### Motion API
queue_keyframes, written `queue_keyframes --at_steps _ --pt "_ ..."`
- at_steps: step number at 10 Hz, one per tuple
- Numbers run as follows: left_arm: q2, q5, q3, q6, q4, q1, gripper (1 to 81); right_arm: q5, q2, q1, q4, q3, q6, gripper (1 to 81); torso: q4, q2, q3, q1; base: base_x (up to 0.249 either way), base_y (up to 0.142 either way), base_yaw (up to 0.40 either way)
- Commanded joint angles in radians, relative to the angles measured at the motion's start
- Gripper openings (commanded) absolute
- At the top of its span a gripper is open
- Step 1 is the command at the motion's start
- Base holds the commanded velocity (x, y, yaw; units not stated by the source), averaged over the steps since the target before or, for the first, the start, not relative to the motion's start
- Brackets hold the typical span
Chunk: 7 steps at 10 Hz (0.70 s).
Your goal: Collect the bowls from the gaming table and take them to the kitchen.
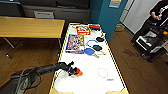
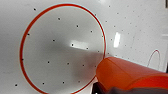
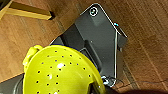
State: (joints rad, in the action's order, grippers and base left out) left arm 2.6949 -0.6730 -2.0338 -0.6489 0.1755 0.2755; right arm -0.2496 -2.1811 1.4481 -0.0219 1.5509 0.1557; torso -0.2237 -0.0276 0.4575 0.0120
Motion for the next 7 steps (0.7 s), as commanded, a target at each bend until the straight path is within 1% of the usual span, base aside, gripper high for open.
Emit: queue_keyframes --at_steps 1,2,3,4,5,6,7 --pt "-0.090 -0.037 0.193 0.023 0.019 -0.258 1.0 0.069 0.064 -0.016 0.023 -0.037 -0.010 1.0 0.000 0.000 0.000 0.000 0.000 0.000 0.000" --pt "-0.151 -0.028 0.275 0.046 0.018 -0.276 1.0 0.069 0.065 -0.013 0.023 -0.045 -0.010 1.0 0.000 0.000 0.000 0.000 0.000 0.000 0.000" --pt "-0.206 -0.024 0.331 0.081 0.018 -0.278 1.0 0.069 0.065 -0.008 0.023 -0.045 -0.010 1.0 0.000 0.000 0.000 0.000 0.000 0.000 0.000" --pt "-0.268 -0.025 0.382 0.104 0.019 -0.272 1.0 0.069 0.068 -0.007 0.023 -0.045 -0.010 1.0 0.000 0.000 0.000 0.000 0.000 0.000 0.000" --pt "-0.365 -0.025 0.461 0.112 0.018 -0.256 1.0 0.069 0.073 -0.007 0.023 -0.043 -0.008 1.0 0.000 0.000 0.000 0.000 0.000 0.000 0.000" --pt "-0.460 -0.023 0.532 0.127 0.016 -0.232 1.0 0.069 0.071 -0.008 0.023 -0.042 -0.008 1.0 0.000 0.000 0.000 0.000 0.000 0.000 0.000" --pt "-0.526 -0.023 0.560 0.141 0.016 -0.195 1.0 0.069 0.071 -0.008 0.023 -0.045 -0.010 1.0 0.000 0.000 0.000 0.000 0.000 0.000 0.000"
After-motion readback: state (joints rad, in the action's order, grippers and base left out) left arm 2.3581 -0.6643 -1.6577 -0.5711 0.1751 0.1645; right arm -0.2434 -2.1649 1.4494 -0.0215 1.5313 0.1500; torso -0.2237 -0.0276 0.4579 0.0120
